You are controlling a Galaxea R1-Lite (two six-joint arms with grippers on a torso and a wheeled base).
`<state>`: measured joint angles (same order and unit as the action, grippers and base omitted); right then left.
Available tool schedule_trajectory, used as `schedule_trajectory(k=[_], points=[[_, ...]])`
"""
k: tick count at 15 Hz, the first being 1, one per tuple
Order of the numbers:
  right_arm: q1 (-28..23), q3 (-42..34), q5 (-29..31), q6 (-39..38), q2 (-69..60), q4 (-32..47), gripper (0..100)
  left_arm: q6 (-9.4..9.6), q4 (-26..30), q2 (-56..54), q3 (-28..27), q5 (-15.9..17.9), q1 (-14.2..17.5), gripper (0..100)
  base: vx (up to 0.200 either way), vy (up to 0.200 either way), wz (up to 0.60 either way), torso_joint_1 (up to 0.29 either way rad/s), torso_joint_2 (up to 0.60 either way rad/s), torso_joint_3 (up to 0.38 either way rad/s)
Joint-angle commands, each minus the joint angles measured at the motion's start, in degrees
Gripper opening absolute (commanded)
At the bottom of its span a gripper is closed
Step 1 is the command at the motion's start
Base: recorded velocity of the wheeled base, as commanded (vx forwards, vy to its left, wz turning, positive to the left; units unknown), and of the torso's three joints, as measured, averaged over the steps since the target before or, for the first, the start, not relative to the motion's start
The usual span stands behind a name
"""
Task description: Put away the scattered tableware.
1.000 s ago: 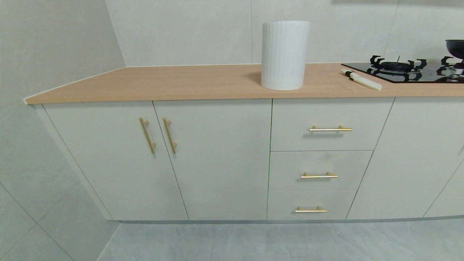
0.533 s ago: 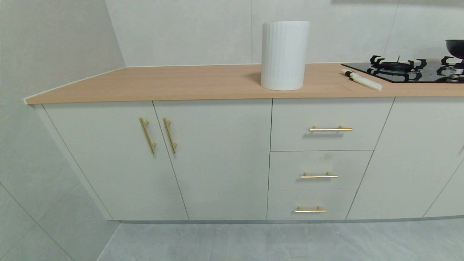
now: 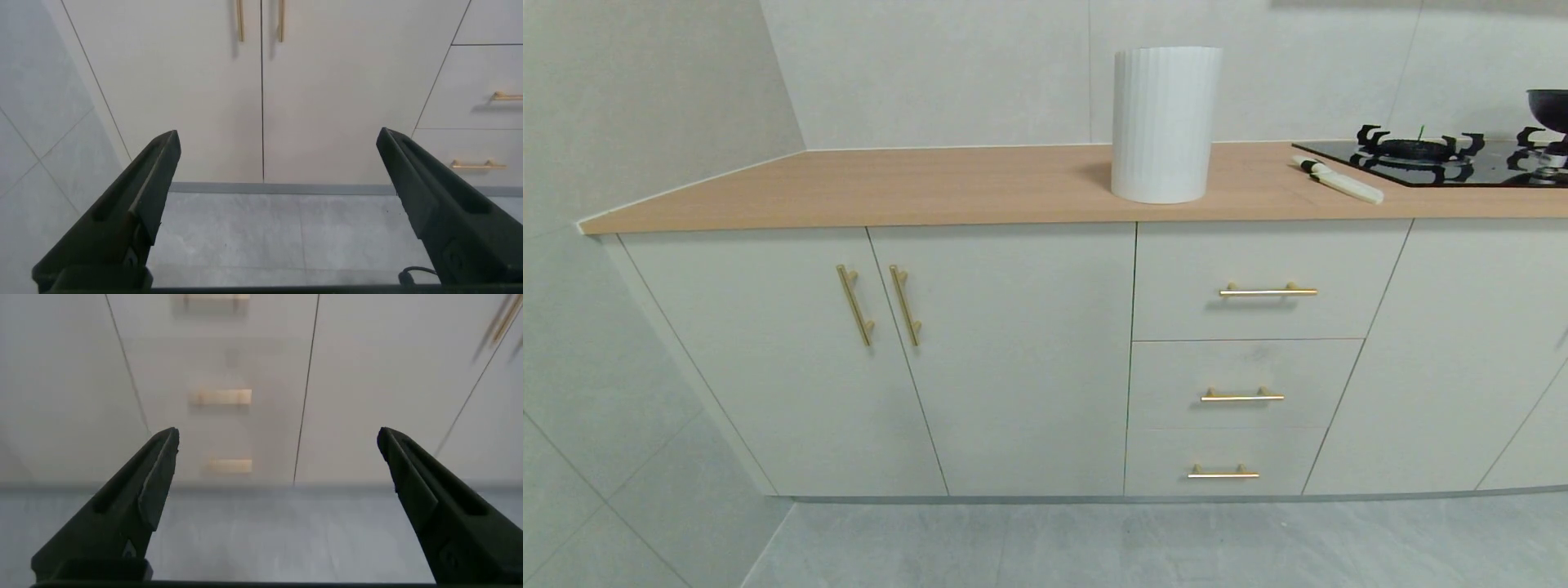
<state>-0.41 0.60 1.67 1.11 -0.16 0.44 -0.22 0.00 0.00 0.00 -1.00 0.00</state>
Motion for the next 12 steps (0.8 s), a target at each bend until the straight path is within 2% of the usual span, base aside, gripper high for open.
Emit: schedule_trajectory(k=[1,12], points=[[0.1,-0.5,0.1,-1.3,0.2,0.3,100,-0.04,0.0,0.1,0.0,-0.1,0.0,100,0.000,0.000,0.00,0.000,0.00,0.000],[0.0,-0.5,0.2,-2.1,0.2,0.2,100,0.40,0.0,0.1,0.0,0.0,0.0,100,0.000,0.000,0.00,0.000,0.00,0.000]])
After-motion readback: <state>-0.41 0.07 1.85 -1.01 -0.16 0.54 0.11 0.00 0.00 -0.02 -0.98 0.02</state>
